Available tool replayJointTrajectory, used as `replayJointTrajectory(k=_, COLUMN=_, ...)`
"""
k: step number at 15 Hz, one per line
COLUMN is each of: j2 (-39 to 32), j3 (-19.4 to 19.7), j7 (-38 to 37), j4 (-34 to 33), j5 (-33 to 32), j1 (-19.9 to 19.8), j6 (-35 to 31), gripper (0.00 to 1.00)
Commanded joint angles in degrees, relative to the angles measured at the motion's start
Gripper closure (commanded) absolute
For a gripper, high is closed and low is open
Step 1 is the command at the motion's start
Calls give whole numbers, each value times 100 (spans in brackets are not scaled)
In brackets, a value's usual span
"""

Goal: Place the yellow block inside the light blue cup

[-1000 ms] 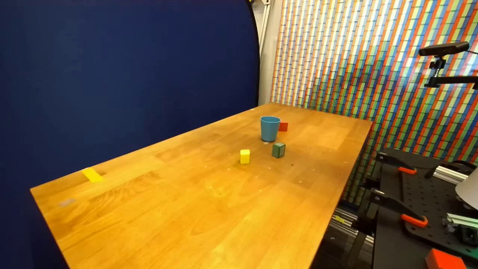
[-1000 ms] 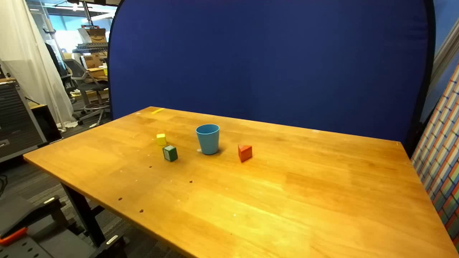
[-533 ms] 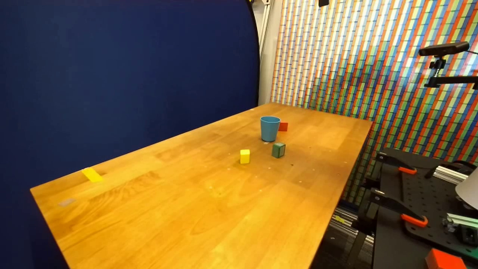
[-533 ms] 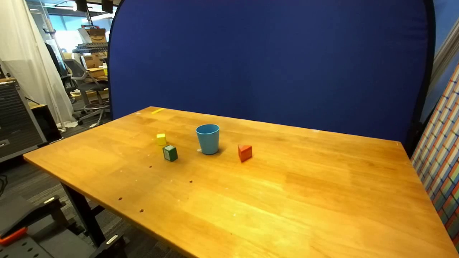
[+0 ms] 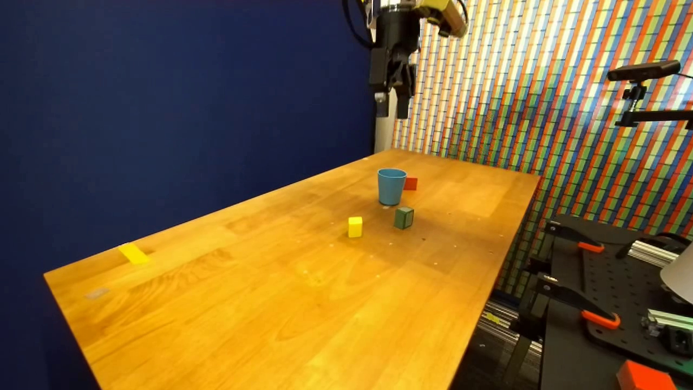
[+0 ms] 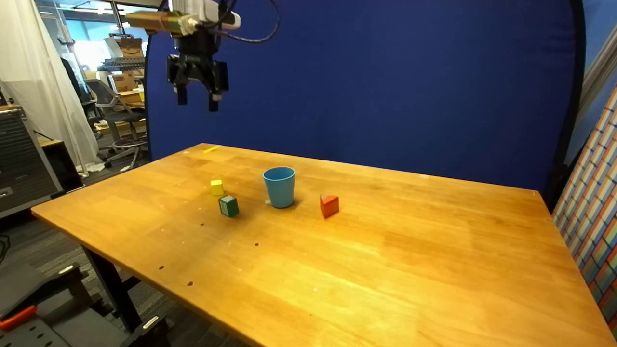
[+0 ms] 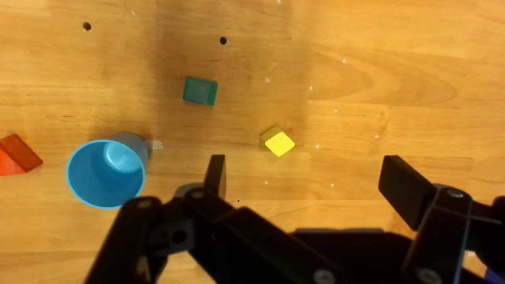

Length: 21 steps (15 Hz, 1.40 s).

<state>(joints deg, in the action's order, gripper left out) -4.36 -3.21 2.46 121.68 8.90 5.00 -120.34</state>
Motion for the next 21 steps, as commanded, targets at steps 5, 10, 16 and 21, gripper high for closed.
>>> replayJointTrajectory(k=5, j2=-1715, j3=-270, j7=594, j4=-488, j5=304, j1=-111, j6=-1247, gripper=0)
replayJointTrajectory(k=10, j2=-2557, j3=-519, j7=1037, j4=-1017, j5=558, j1=-278, j6=-1316, gripper=0)
replayJointTrajectory(k=16, j2=-3274, j3=-642, j7=1079, j4=-1500, j5=700, j1=-480, j6=-1312, gripper=0)
replayJointTrajectory(k=21, j2=-3693, j3=-814, j7=1066, j4=-1758, j5=759, j1=-546, j6=-1240, gripper=0)
